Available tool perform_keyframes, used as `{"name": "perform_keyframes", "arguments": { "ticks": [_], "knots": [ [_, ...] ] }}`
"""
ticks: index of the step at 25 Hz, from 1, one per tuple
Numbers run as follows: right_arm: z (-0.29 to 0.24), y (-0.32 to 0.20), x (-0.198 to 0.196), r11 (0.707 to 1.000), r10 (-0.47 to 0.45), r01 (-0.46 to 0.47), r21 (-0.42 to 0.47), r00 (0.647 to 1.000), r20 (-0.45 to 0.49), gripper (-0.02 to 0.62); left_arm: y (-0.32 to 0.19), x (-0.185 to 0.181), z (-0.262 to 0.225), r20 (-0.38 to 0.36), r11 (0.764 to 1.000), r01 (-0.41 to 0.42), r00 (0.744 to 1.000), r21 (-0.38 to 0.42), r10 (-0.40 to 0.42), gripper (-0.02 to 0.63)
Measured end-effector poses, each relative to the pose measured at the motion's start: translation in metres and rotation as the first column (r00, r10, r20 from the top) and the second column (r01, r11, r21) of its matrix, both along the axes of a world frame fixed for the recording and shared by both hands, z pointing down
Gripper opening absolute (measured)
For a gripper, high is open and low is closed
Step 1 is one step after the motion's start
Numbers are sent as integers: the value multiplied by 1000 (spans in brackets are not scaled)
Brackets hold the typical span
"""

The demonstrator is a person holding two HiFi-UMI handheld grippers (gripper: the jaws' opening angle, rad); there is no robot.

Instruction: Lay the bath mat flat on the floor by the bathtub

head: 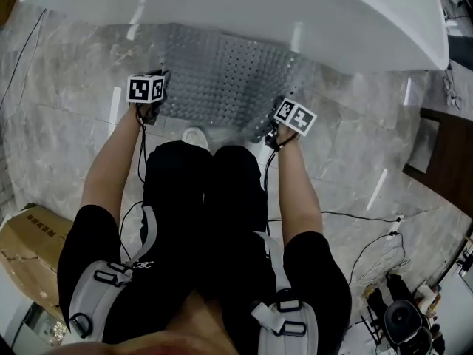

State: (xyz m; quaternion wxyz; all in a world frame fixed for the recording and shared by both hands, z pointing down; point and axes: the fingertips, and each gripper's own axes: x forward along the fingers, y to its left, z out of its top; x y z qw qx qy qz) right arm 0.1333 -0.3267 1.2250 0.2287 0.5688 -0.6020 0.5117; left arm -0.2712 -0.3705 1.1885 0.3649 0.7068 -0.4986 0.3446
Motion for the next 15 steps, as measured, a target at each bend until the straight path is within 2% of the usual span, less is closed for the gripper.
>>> {"name": "perform_keyframes", "arguments": {
  "ticks": [5, 9, 15],
  "knots": [
    [58, 0, 0, 999, -1, 0, -48, 1000, -8, 43, 7, -10, 70, 11, 998, 16, 1000, -60, -16, 57],
    [86, -5, 12, 997, -12, 8, -76, 998, -55, 51, 7, -27, 108, 47, 994, 53, 998, -96, -49, 62],
    [117, -7, 50, 993, -4, -14, -119, 988, -153, 117, 3, -41, 138, 69, 990, 72, 996, -123, -64, 84]
  ]
}}
